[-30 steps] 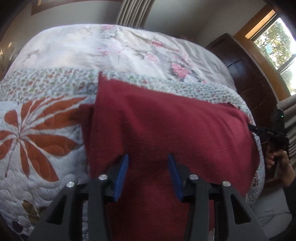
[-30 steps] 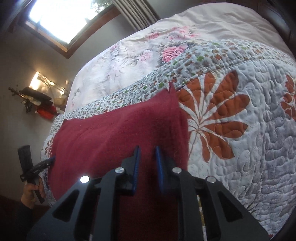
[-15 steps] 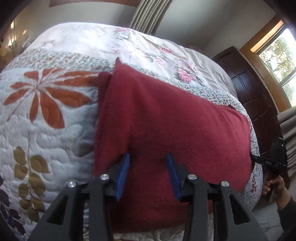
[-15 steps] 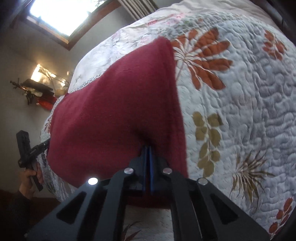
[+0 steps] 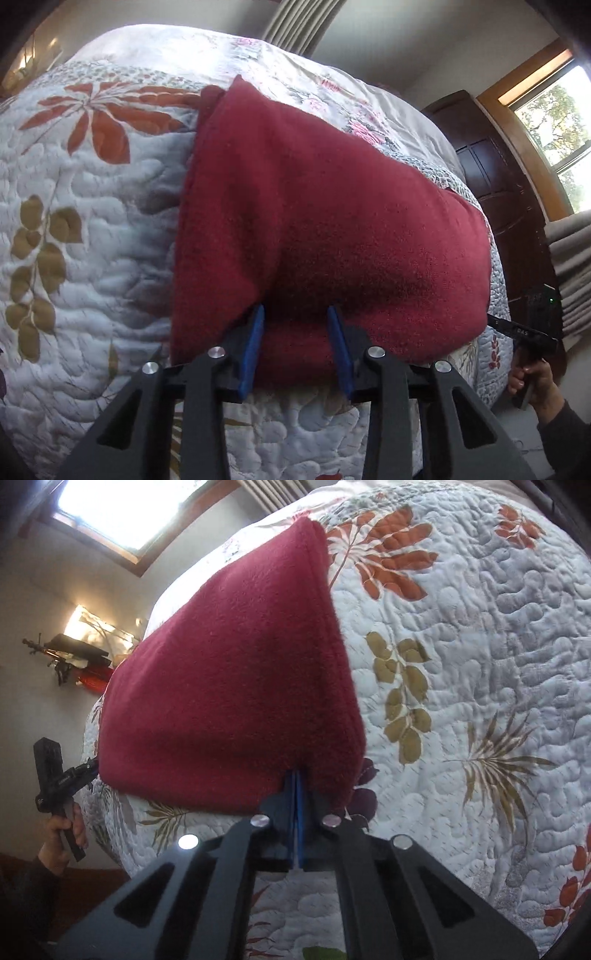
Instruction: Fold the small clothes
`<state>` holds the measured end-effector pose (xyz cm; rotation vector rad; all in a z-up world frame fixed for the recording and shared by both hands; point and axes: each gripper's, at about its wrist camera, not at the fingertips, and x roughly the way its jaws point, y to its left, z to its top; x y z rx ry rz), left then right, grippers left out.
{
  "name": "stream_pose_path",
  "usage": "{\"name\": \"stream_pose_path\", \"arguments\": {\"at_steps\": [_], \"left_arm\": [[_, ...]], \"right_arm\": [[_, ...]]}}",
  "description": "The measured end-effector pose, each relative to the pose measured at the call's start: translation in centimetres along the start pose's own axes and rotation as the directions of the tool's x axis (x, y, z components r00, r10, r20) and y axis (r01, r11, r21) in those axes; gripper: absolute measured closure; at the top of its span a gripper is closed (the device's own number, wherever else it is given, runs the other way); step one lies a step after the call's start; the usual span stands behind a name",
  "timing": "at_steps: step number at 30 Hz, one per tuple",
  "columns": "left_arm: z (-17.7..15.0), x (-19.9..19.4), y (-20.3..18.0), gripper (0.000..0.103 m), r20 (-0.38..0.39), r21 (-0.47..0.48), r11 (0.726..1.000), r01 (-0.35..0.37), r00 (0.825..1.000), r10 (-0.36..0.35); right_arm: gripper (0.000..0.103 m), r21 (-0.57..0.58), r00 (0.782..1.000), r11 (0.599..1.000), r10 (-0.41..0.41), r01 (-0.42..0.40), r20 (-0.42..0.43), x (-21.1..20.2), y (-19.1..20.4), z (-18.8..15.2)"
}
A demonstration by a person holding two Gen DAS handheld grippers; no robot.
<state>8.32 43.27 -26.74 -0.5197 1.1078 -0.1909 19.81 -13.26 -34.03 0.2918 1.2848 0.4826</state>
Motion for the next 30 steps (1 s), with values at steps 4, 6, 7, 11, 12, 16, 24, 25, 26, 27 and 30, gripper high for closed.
{"name": "stream_pose_path", "arguments": {"at_steps": [4, 6, 7, 11, 12, 16, 24, 25, 26, 27, 30], "left_arm": [[1.6, -4.1, 2.1, 0.029, 0.036, -0.064, 0.995, 0.076, 0.997, -0.073], [3.0, -5.2, 4.2, 0.022, 0.029, -0.126, 0.986, 0.107, 0.994, -0.104], [3.9, -5.4, 5.3, 0.021, 0.025, -0.159, 0.979, 0.130, 0.992, -0.128], [7.5, -4.0, 8.8, 0.010, -0.022, -0.290, 0.924, 0.251, 0.963, -0.269], [8.5, -3.1, 9.3, 0.007, -0.041, -0.316, 0.910, 0.269, 0.954, -0.297], [11.5, 0.5, 11.2, 0.006, -0.099, -0.378, 0.890, 0.255, 0.944, -0.313], [14.7, 5.2, 11.4, 0.004, -0.219, -0.376, 0.857, 0.351, 0.865, -0.451], [14.9, 5.5, 11.3, 0.004, -0.227, -0.376, 0.855, 0.356, 0.859, -0.458], [15.1, 5.8, 11.3, 0.004, -0.234, -0.378, 0.852, 0.363, 0.853, -0.467], [15.3, 6.1, 11.3, 0.004, -0.238, -0.379, 0.846, 0.376, 0.844, -0.481], [16.0, 6.6, 11.4, 0.004, -0.249, -0.381, 0.832, 0.403, 0.822, -0.512]], "right_arm": [[0.083, -0.154, 0.989, 0.978, -0.127, 0.138, 0.077, -3.5, 4.0, -1.2], [0.075, -0.282, 0.980, 0.940, -0.170, 0.193, 0.106, -4.3, 8.1, -2.6], [0.066, -0.341, 0.973, 0.912, -0.196, 0.228, 0.125, -4.5, 10.0, -3.3], [0.036, -0.587, 0.926, 0.716, -0.284, 0.377, 0.248, -2.9, 20.0, -7.5], [0.034, -0.631, 0.916, 0.665, -0.291, 0.401, 0.275, -2.2, 22.2, -8.4], [0.015, -0.762, 0.888, 0.457, -0.272, 0.459, 0.372, 1.3, 30.2, -11.7], [0.015, -0.855, 0.835, 0.109, -0.310, 0.507, 0.456, 11.0, 39.1, -14.5], [0.015, -0.856, 0.830, 0.095, -0.316, 0.509, 0.459, 11.8, 39.6, -14.4], [0.015, -0.857, 0.827, 0.083, -0.323, 0.509, 0.460, 12.5, 40.0, -14.4], [0.015, -0.859, 0.823, 0.069, -0.332, 0.508, 0.460, 13.4, 40.4, -14.3], [0.018, -0.875, 0.816, 0.026, -0.376, 0.484, 0.440, 16.0, 40.7, -14.3]]}}
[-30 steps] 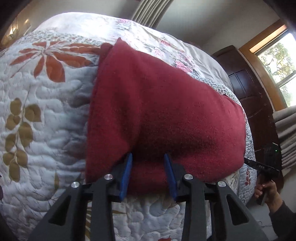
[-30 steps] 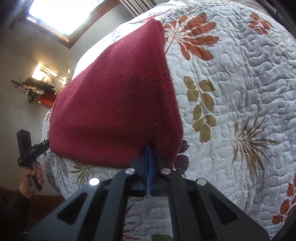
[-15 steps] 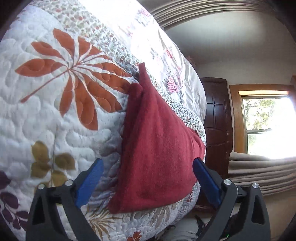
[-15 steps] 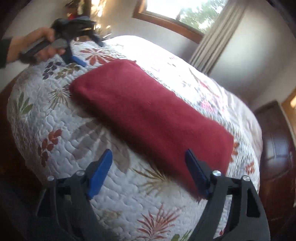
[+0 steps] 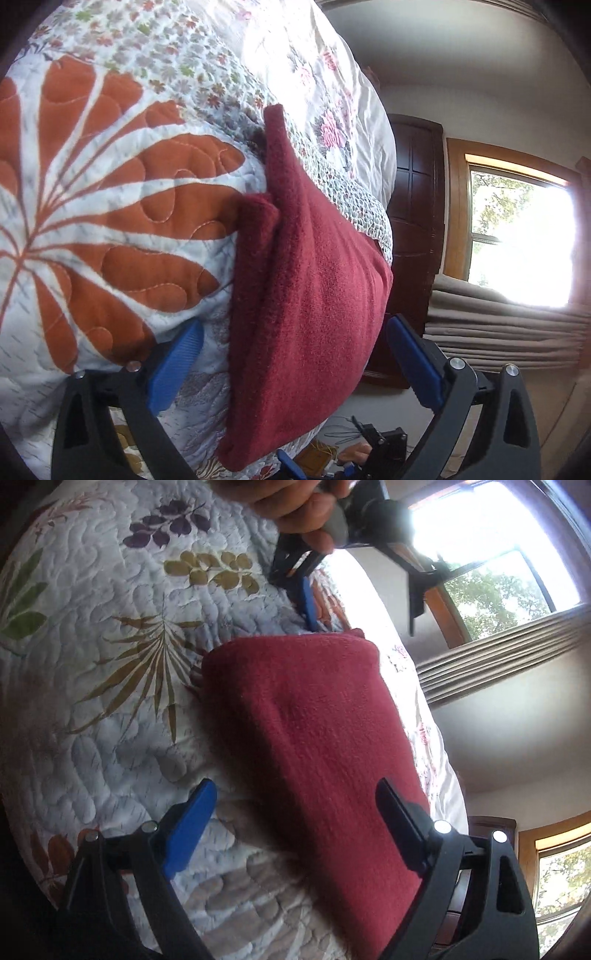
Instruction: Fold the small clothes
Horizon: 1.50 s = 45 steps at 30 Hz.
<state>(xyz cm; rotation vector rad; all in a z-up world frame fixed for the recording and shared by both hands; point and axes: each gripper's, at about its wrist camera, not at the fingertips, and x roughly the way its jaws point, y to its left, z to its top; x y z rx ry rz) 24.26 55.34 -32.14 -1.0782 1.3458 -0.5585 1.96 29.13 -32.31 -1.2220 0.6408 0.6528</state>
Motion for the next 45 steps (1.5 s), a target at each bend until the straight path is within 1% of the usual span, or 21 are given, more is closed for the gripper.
{"name": "stream_pose_path", "arguments": {"at_steps": [3, 5, 10, 12, 13, 14, 15, 17, 21, 24, 27, 30, 32, 34, 35, 36, 37, 38, 39, 41, 45], "left_arm": [[1.0, 0.8, -0.1, 0.004, -0.014, -0.001, 1.000, 0.014, 1.000, -0.014], [1.6, 1.4, -0.3, 0.004, -0.027, -0.002, 1.000, 0.019, 0.999, -0.019], [3.1, 2.5, -1.0, 0.004, -0.056, -0.006, 0.999, 0.033, 0.998, -0.033], [3.1, 2.7, -1.0, 0.004, -0.058, -0.012, 0.999, 0.039, 0.998, -0.040], [3.1, 2.7, -0.9, 0.004, -0.058, -0.012, 0.999, 0.042, 0.997, -0.043], [2.9, 2.4, -0.8, 0.004, -0.058, -0.008, 0.999, 0.052, 0.997, -0.052], [2.8, 2.2, -0.8, 0.004, -0.056, -0.006, 0.998, 0.058, 0.997, -0.058], [2.2, 1.1, 0.0, 0.004, -0.055, -0.005, 0.998, 0.062, 0.997, -0.062], [1.7, 0.5, 0.5, 0.004, -0.067, -0.019, 0.997, 0.069, 0.995, -0.070], [1.6, 0.9, 0.4, 0.004, -0.087, -0.049, 0.996, 0.074, 0.993, -0.078], [1.5, 1.8, -0.3, 0.004, -0.111, -0.057, 0.996, 0.069, 0.991, -0.075], [1.9, 2.7, -0.7, 0.004, -0.120, -0.083, 0.992, 0.095, 0.987, -0.104], [2.2, 3.3, -1.0, 0.007, -0.119, -0.089, 0.993, 0.082, 0.989, -0.092], [2.4, 3.8, -1.1, 0.022, -0.128, -0.095, 0.993, 0.069, 0.988, -0.081], [2.4, 4.1, -1.2, 0.040, -0.138, -0.099, 0.993, 0.066, 0.987, -0.079], [2.4, 4.4, -1.2, 0.053, -0.146, -0.097, 0.994, 0.055, 0.987, -0.069], [2.4, 4.5, -1.2, 0.058, -0.154, -0.095, 0.994, 0.049, 0.986, -0.063], [2.4, 4.5, -1.2, 0.067, -0.154, -0.095, 0.994, 0.047, 0.986, -0.062], [2.4, 4.4, -1.2, 0.074, -0.148, -0.092, 0.995, 0.046, 0.987, -0.059], [2.4, 4.1, -1.4, 0.081, -0.133, -0.078, 0.996, 0.046, 0.990, -0.056], [2.2, 3.6, -2.8, 0.084, -0.102, -0.038, 0.998, 0.047, 0.994, -0.050]], "right_arm": [[0.020, -0.047, 1.000, 0.999, -0.014, 0.013, -0.021, 1.2, 1.6, 0.9], [0.019, -0.059, 0.999, 0.998, -0.028, 0.027, -0.027, 1.7, 1.7, 1.3], [0.020, -0.081, 0.994, 0.992, -0.104, 0.101, -0.031, 3.6, 1.7, 3.6], [0.020, -0.077, 0.994, 0.992, -0.101, 0.097, -0.043, 4.4, 1.3, 4.0], [0.026, -0.063, 0.995, 0.994, -0.087, 0.084, -0.047, 4.5, 1.0, 4.1], [0.059, -0.043, 0.996, 0.997, -0.069, 0.067, -0.056, 4.5, 0.5, 4.2], [0.067, -0.023, 0.995, 0.998, -0.061, 0.060, -0.078, 4.6, 0.0, 4.1], [0.085, 0.040, 0.997, 0.999, -0.033, 0.036, -0.069, 3.7, -1.4, 4.0], [0.087, 0.122, 0.999, 0.992, -0.022, 0.025, -0.028, 1.0, -3.7, 4.1], [0.088, 0.166, 1.000, 0.986, -0.027, 0.029, -0.012, -0.6, -5.1, 4.0], [0.088, 0.194, 1.000, 0.981, -0.029, 0.028, -0.001, -0.8, -6.1, 4.6], [0.088, 0.215, 0.999, 0.976, -0.034, 0.031, 0.009, -1.0, -6.5, 4.5], [0.088, 0.228, 0.999, 0.973, -0.035, 0.030, 0.014, -0.7, -6.9, 4.5], [0.088, 0.238, 0.999, 0.971, -0.035, 0.031, 0.015, 0.0, -8.1, 4.5], [0.088, 0.244, 0.999, 0.969, -0.036, 0.031, 0.015, 0.0, -8.3, 4.5], [0.088, 0.251, 0.999, 0.968, -0.039, 0.033, 0.016, 0.0, -8.4, 4.5], [0.088, 0.258, 0.999, 0.965, -0.040, 0.034, 0.018, 0.0, -8.3, 4.0], [0.088, 0.266, 0.999, 0.963, -0.039, 0.033, 0.017, -0.1, -8.5, 4.0], [0.088, 0.271, 0.999, 0.962, -0.037, 0.031, 0.017, -0.1, -8.7, 4.1], [0.088, 0.278, 0.999, 0.960, -0.038, 0.031, 0.018, 0.0, -8.6, 4.2], [0.088, 0.305, 0.999, 0.952, -0.032, 0.025, 0.017, -0.1, -9.1, 4.6]]}}
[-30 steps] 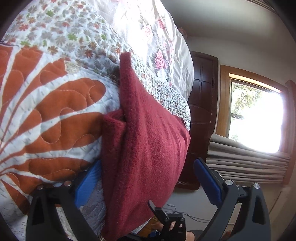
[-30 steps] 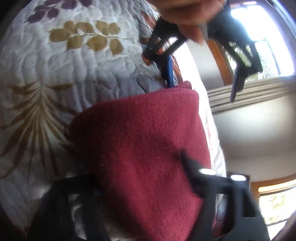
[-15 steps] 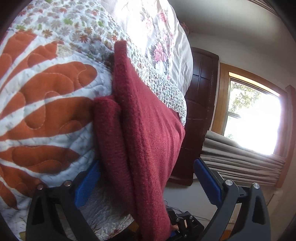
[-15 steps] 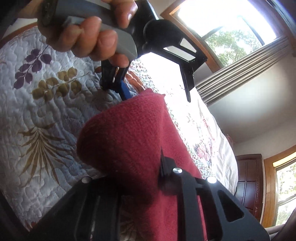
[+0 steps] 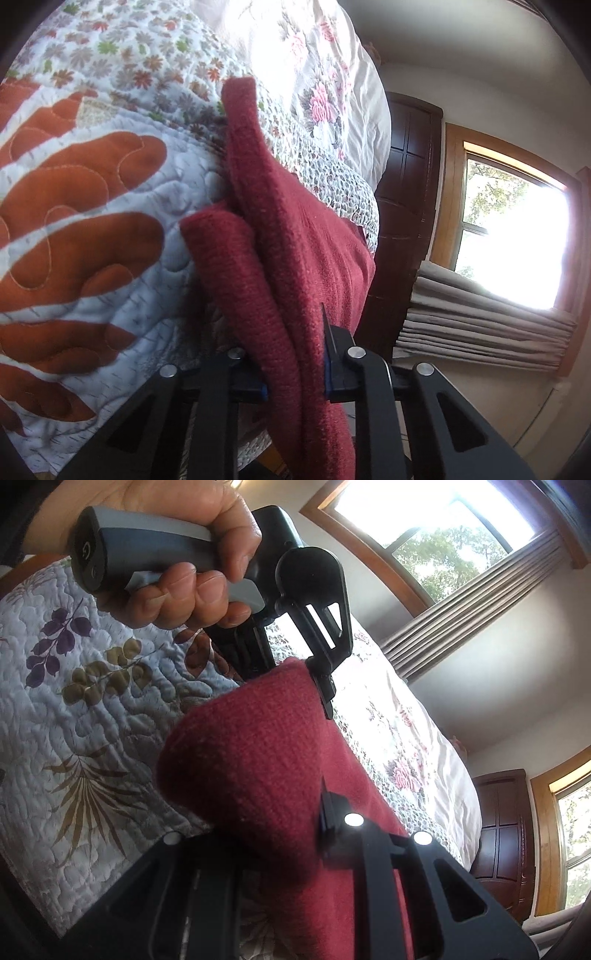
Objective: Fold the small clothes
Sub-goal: 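Lift the folded red cardigan off the quilt with both tools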
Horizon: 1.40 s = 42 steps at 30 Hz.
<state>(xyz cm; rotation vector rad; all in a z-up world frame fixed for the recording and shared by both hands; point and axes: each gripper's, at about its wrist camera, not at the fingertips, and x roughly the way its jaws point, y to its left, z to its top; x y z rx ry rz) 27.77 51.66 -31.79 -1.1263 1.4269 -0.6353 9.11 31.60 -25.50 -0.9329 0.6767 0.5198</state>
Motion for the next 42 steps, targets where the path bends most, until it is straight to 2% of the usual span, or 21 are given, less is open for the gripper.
{"name": "stream_pose_path", "arguments": {"at_steps": [10, 20, 31, 42], "left_arm": [[-0.1, -0.3, -5.8, 0.086, 0.022, 0.100, 0.995, -0.023, 1.000, 0.021], [-0.7, 0.1, -12.9, 0.086, 0.072, 0.173, 0.979, -0.103, 0.993, 0.092], [-1.1, 3.2, -20.6, 0.087, 0.103, 0.212, 0.961, -0.176, 0.982, 0.157], [-1.5, 8.2, -26.7, 0.087, 0.092, 0.251, 0.944, -0.216, 0.976, 0.199]], "right_arm": [[0.088, 0.125, 1.000, 0.992, -0.009, 0.009, 0.003, -1.2, -2.4, 0.9], [0.088, 0.254, 0.998, 0.967, 0.006, -0.022, 0.065, -3.6, -7.0, 0.4], [0.088, 0.364, 0.991, 0.929, 0.014, -0.061, 0.130, -5.4, -10.9, -2.2], [0.088, 0.501, 0.987, 0.860, 0.019, -0.098, 0.159, -5.9, -15.2, -5.4]]}}
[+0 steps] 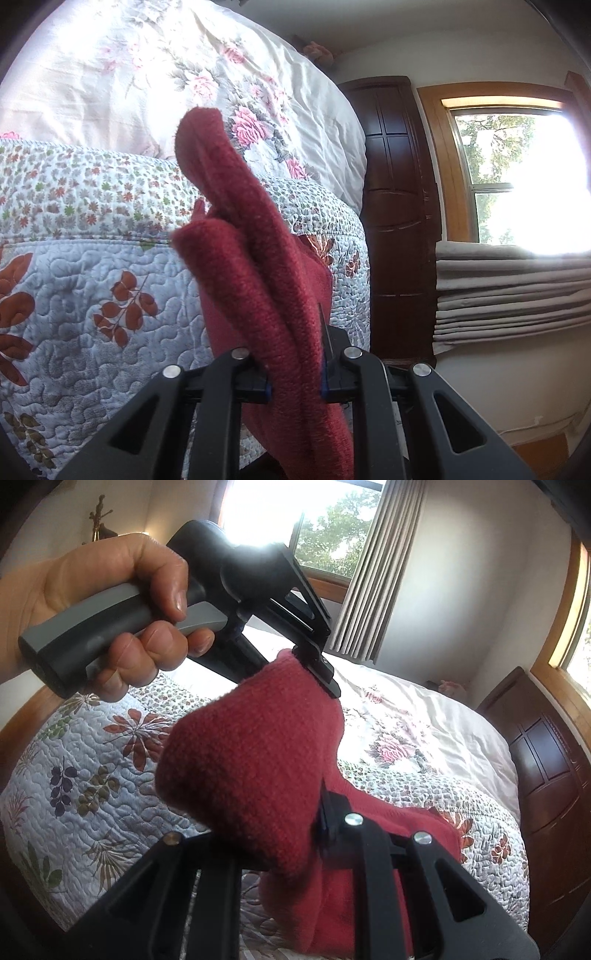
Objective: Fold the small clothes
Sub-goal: 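Lift the folded red cardigan off the quilt with both tools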
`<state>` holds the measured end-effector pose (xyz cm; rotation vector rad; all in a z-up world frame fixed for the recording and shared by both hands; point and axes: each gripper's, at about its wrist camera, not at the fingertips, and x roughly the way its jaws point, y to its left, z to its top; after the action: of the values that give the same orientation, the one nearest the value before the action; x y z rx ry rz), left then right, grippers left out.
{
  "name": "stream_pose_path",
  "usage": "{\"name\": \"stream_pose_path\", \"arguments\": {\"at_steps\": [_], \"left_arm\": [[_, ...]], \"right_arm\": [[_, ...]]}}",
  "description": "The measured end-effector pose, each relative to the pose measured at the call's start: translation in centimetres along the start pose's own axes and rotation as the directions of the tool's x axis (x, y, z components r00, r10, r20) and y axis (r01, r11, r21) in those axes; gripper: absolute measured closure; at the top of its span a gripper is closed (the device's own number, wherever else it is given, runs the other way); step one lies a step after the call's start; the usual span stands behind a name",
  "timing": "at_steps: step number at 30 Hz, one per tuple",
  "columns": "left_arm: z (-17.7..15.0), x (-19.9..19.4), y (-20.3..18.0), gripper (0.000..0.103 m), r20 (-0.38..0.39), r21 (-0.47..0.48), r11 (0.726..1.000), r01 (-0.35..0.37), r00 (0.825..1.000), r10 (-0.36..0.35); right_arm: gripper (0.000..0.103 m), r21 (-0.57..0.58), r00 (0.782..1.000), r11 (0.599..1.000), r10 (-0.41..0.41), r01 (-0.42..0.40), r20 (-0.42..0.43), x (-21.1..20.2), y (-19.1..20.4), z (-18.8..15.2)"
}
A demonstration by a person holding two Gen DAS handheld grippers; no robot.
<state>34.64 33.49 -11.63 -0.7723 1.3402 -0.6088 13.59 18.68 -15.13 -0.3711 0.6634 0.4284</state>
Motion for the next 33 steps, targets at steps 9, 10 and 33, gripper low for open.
{"name": "stream_pose_path", "arguments": {"at_steps": [9, 10, 33], "left_arm": [[0.8, 3.1, -3.3, 0.087, -0.040, 0.044, 0.998, -0.039, 0.998, 0.041], [0.7, 3.4, -3.2, 0.087, -0.045, 0.049, 0.998, -0.045, 0.998, 0.047], [0.9, 14.5, -7.3, 0.087, -0.151, 0.121, 0.971, -0.208, 0.963, 0.225]], "right_arm": [[0.088, 0.110, 1.000, 0.994, 0.002, -0.004, 0.010, -0.7, -4.4, -1.0], [0.088, 0.123, 1.000, 0.992, 0.003, -0.004, 0.011, -0.7, -4.8, -1.2], [0.088, 0.317, 0.999, 0.948, 0.046, -0.041, -0.009, 0.4, -13.0, -7.2]]}}
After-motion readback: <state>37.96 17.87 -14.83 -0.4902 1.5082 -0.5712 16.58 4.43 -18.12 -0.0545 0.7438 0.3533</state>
